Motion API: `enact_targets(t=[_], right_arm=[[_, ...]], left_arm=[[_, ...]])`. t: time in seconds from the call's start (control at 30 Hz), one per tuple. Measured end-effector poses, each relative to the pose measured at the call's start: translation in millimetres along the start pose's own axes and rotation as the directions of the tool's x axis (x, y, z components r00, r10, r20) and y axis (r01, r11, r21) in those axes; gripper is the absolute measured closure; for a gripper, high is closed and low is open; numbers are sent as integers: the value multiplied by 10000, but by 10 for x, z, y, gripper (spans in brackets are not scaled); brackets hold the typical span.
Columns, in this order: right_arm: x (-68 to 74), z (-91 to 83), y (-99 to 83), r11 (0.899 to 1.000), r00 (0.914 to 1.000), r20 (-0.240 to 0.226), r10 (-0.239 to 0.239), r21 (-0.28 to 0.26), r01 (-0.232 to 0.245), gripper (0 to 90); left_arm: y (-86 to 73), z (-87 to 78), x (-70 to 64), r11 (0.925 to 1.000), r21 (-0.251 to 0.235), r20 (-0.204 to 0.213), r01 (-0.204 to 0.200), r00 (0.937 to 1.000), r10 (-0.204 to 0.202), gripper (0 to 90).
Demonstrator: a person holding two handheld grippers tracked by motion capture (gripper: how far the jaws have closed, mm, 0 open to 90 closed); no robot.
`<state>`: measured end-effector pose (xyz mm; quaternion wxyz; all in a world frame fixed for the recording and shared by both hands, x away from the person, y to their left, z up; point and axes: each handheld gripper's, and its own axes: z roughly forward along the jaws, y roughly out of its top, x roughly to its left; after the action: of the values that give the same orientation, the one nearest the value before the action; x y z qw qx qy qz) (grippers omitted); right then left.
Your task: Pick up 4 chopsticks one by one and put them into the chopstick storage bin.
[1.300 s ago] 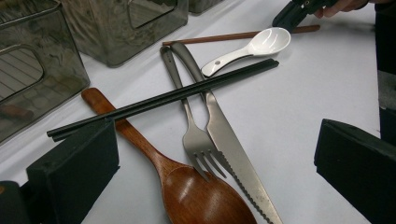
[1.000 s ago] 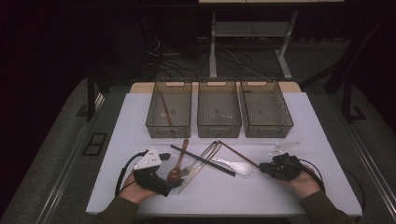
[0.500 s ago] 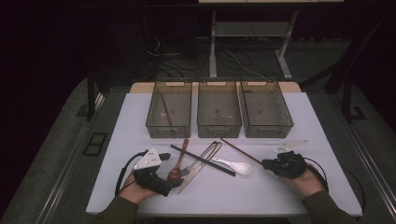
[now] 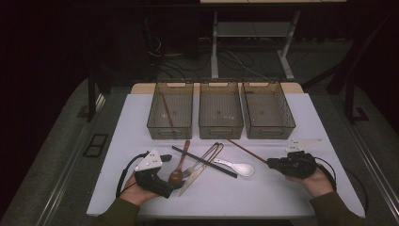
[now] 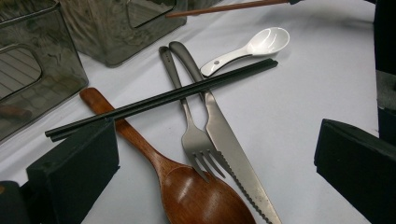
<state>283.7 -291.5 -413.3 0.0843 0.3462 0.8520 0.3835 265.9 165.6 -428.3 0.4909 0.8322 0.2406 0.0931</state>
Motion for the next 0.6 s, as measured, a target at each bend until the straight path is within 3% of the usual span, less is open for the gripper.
enact_targets(t=[0.27, 0.6], right_arm=[[50, -21, 60, 9992, 9987, -439, -274, -305, 261, 843], [104, -21, 177, 9966, 9971, -572, -492, -684, 453, 843]], left_arm=[[-2, 8, 10, 10000, 35, 25, -13, 10000, 12, 0], [-2, 10, 2, 10000, 12, 7, 16, 10000, -16, 0]])
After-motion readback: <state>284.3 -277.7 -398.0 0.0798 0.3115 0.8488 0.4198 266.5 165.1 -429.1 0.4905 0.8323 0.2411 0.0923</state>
